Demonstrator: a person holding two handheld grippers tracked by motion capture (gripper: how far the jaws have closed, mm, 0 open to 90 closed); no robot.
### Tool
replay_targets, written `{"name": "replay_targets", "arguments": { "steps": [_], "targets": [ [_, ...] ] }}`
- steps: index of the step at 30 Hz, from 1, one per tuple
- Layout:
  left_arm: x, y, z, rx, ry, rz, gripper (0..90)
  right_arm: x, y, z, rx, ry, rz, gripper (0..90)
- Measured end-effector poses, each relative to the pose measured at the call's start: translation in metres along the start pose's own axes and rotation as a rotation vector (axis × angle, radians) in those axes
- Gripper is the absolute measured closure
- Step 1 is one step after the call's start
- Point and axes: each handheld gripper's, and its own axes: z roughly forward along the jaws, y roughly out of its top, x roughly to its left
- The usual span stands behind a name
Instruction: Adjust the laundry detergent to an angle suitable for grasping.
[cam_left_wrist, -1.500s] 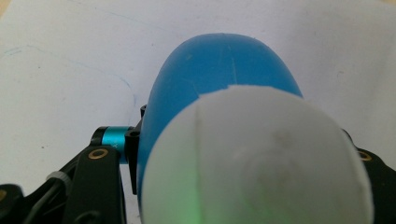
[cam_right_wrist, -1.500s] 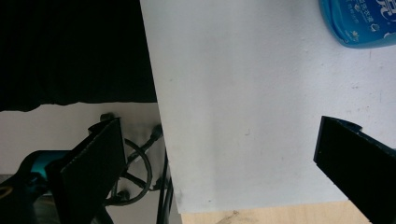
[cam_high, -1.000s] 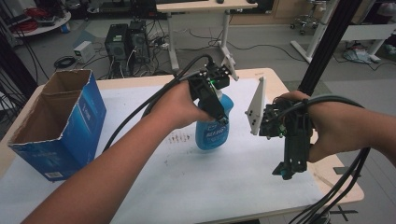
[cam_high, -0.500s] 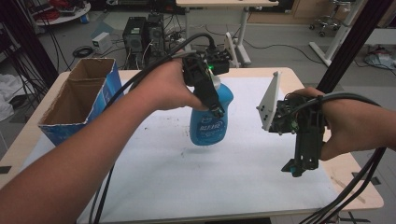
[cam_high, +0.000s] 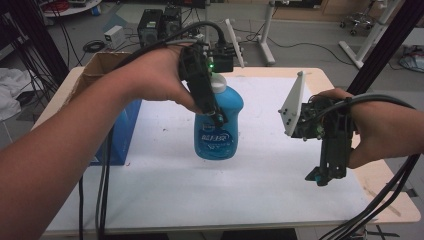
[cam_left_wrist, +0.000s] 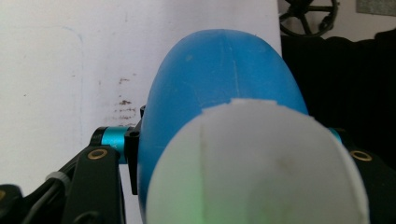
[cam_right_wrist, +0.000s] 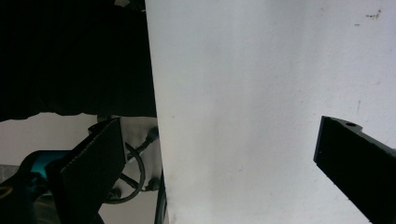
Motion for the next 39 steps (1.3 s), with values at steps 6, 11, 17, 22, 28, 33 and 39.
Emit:
{"name": "replay_targets", "arguments": {
  "steps": [6,11,17,22,28,33,39],
  "targets": [
    [-0.002,-0.007,-0.003,0.009,-0.048,0.06,39.2,0.0,0.0,0.0,0.004,0.0,0.003,1.7],
    [-0.004,-0.012,0.002,0.05,-0.066,0.12,39.2,0.001,0.001,0.0,0.006,0.001,-0.001,1.7],
    [-0.002,-0.018,0.008,0.08,-0.054,0.174,39.2,0.001,0.002,0.003,0.002,0.004,-0.006,1.7],
    [-0.001,-0.023,0.011,0.089,-0.079,0.222,39.2,0.001,0.004,0.005,0.004,0.005,-0.012,1.7],
    [-0.002,-0.032,0.021,0.096,-0.129,0.303,39.2,-0.001,0.005,0.006,0.003,0.008,-0.013,1.7],
    [-0.004,-0.034,0.028,0.086,-0.143,0.361,39.2,-0.003,0.007,0.01,0.0,0.013,-0.017,1.7],
    [-0.004,-0.037,0.035,0.1,-0.148,0.429,39.2,-0.006,0.008,0.013,-0.001,0.019,-0.022,1.7]
  ]
}}
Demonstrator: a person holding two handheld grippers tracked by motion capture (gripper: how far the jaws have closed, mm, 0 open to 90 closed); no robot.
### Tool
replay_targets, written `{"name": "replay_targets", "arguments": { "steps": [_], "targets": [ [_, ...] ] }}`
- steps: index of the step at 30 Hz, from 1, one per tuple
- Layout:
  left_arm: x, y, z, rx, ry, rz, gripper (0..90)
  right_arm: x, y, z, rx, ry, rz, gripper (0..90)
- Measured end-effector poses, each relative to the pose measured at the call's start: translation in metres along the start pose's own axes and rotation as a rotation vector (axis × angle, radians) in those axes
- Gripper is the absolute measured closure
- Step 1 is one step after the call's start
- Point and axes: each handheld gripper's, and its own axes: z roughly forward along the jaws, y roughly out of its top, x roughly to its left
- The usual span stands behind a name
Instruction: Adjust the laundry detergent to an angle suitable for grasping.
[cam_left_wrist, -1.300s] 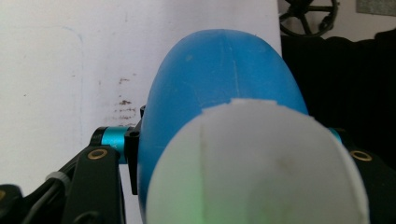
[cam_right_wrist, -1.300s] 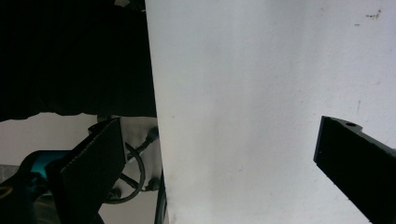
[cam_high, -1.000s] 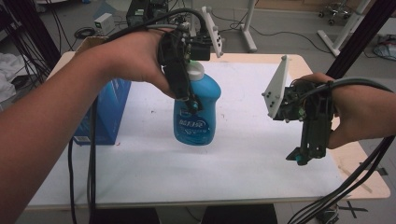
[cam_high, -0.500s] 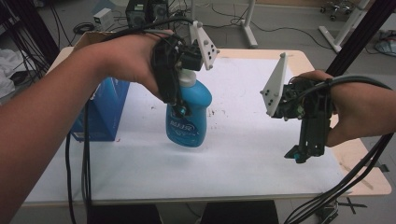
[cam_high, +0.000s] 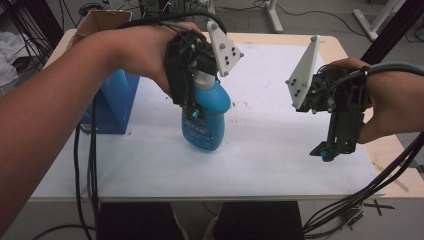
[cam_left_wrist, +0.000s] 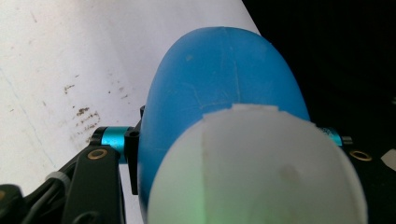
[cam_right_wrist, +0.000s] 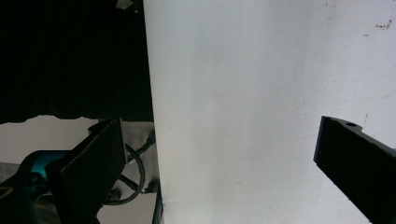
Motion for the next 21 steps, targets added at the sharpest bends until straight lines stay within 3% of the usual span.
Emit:
{"name": "replay_targets", "arguments": {
  "steps": [5,13,21],
  "targets": [
    [0.0,-0.007,0.006,0.012,-0.026,0.008,39.2,-0.001,-0.001,0.001,0.001,0.002,0.005,1.7],
    [0.002,-0.019,0.012,-0.001,-0.006,-0.004,39.2,-0.004,-0.001,0.004,0.005,0.006,0.014,1.7],
    [0.002,-0.024,0.018,-0.007,-0.016,0.01,39.1,-0.006,0.002,0.005,0.007,0.007,0.012,1.7]
  ]
}}
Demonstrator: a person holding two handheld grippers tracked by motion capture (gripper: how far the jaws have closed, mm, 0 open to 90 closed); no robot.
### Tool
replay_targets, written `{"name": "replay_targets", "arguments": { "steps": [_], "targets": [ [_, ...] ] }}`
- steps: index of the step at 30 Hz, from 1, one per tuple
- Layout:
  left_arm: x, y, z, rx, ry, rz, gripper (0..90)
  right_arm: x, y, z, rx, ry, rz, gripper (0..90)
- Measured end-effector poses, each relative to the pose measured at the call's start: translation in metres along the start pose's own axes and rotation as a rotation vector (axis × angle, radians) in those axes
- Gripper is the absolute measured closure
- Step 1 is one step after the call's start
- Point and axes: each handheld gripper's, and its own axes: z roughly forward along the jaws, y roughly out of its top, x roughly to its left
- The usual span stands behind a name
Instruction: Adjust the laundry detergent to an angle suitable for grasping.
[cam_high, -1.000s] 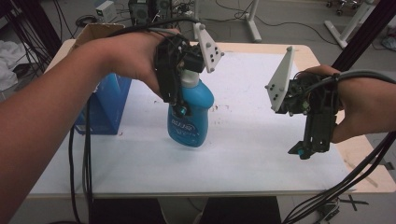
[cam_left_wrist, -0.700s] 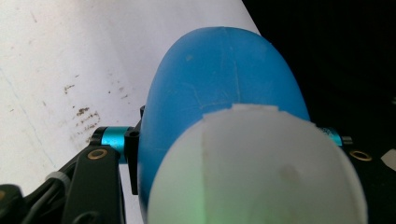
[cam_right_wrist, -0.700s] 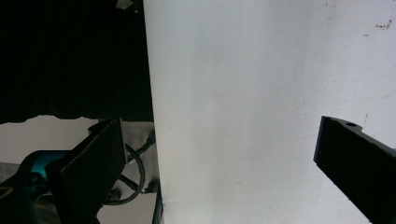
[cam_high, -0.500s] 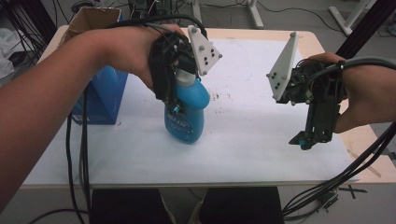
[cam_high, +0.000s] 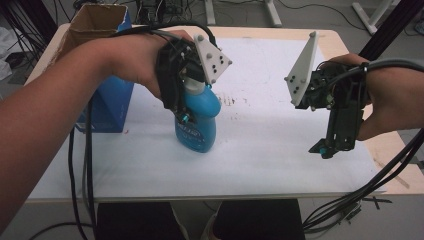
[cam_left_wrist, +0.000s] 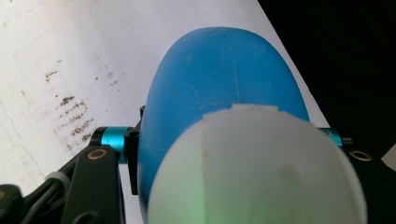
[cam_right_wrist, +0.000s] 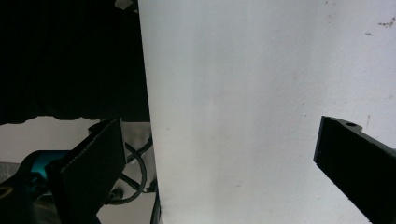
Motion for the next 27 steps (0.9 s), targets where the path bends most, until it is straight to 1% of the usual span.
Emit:
{"name": "replay_targets", "arguments": {
  "steps": [2,3,9,11,15,16,19,20,25,26,27],
  "targets": [
    [-0.0002,-0.0013,0.0015,0.001,0.0,0.003,39.1,-0.0004,-0.0001,0.0003,-0.002,0.001,-0.003,1.7],
    [-0.0005,-0.0021,0.0015,-0.007,0.001,0.001,39.1,-0.0006,-0.0002,0.0004,-0.002,0.001,-0.004,1.7],
    [-0.0013,-0.0075,0.0011,-0.023,0.004,0.0,39.0,-0.0017,0.0002,0.0024,-0.001,0.007,-0.002,1.7],
    [-0.0016,-0.0079,0.0016,-0.029,0.003,-0.015,39.0,-0.0021,0.0008,0.0027,0.0,0.007,-0.004,1.7],
    [-0.0015,-0.0075,0.0018,-0.028,-0.001,-0.024,38.3,-0.0027,0.0018,0.0033,-0.003,0.008,-0.004,1.7],
    [-0.001,-0.0079,0.0016,-0.037,-0.01,-0.041,37.5,-0.0027,0.0024,0.0034,-0.001,0.007,-0.003,1.7],
    [-0.0009,-0.0083,0.0015,-0.04,-0.011,-0.048,33.8,-0.0027,0.0026,0.0037,-0.001,0.007,-0.006,1.7],
    [-0.0017,-0.0078,0.0016,-0.025,0.021,-0.039,32.6,-0.0027,0.0023,0.0041,-0.001,0.005,-0.003,1.7],
    [-0.0038,-0.0071,-0.0007,-0.023,0.028,-0.057,28.0,-0.0021,0.0022,0.005,0.004,0.009,0.003,1.7],
    [-0.0038,-0.0071,-0.0013,-0.022,0.025,-0.055,26.3,-0.0021,0.0025,0.0045,0.003,0.007,0.0,1.7],
    [-0.0045,-0.0073,-0.002,-0.024,0.017,-0.064,26.1,-0.0019,0.0026,0.0044,0.001,0.007,-0.001,1.7]
  ]
}}
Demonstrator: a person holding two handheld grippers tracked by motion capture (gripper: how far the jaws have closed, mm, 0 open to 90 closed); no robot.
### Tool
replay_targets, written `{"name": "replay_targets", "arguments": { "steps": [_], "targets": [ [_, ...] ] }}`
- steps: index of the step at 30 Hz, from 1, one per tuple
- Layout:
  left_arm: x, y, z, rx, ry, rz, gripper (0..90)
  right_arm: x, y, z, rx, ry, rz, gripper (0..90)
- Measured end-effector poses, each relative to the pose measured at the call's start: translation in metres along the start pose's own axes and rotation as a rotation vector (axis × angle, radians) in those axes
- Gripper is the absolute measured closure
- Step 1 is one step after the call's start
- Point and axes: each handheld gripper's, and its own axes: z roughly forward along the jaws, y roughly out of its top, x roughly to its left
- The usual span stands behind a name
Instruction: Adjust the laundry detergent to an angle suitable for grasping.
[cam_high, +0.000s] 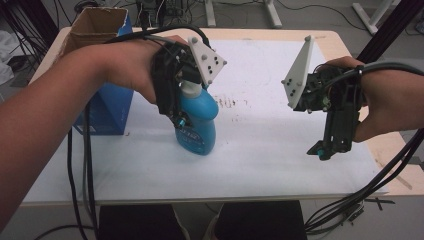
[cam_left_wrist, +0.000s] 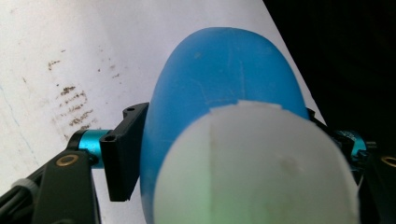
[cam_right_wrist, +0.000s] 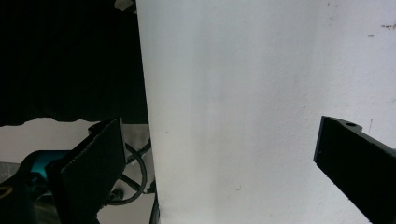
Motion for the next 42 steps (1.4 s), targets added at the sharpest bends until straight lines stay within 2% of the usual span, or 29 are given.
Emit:
{"name": "replay_targets", "arguments": {
  "steps": [2,10,14,16,23,25,26,29,34,42],
  "targets": [
    [0.0,0.0,-0.001,0.003,0.003,0.001,25.4,0.0,0.0,0.0,-0.003,0.0,-0.004,1.7],
    [-0.005,-0.001,-0.012,0.034,0.018,-0.055,18.9,-0.001,0.0,-0.002,-0.008,-0.001,-0.007,1.7],
    [-0.007,-0.004,-0.024,0.075,0.028,-0.123,14.5,-0.001,0.001,-0.006,-0.009,-0.006,-0.014,1.7],
    [-0.008,-0.004,-0.026,0.083,0.035,-0.131,13.3,-0.001,0.001,-0.007,-0.01,-0.006,-0.013,1.7],
    [-0.009,-0.008,-0.042,0.146,0.053,-0.215,8.0,-0.006,0.001,-0.008,-0.016,-0.001,-0.013,1.7],
    [-0.009,-0.009,-0.043,0.152,0.053,-0.224,7.9,-0.007,0.001,-0.009,-0.016,-0.001,-0.019,1.7],
    [-0.01,-0.01,-0.046,0.162,0.054,-0.245,6.4,-0.009,0.002,-0.009,-0.016,0.002,-0.018,1.7],
    [-0.011,-0.011,-0.049,0.174,0.052,-0.262,5.6,-0.011,0.003,-0.011,-0.018,0.0,-0.015,1.7],
    [-0.011,-0.015,-0.056,0.216,0.065,-0.32,3.9,-0.019,0.006,-0.015,-0.023,0.003,-0.014,1.7],
    [-0.008,-0.025,-0.062,0.238,0.07,-0.364,1.6,-0.035,0.007,-0.018,-0.032,0.013,-0.006,1.7]
  ]
}}
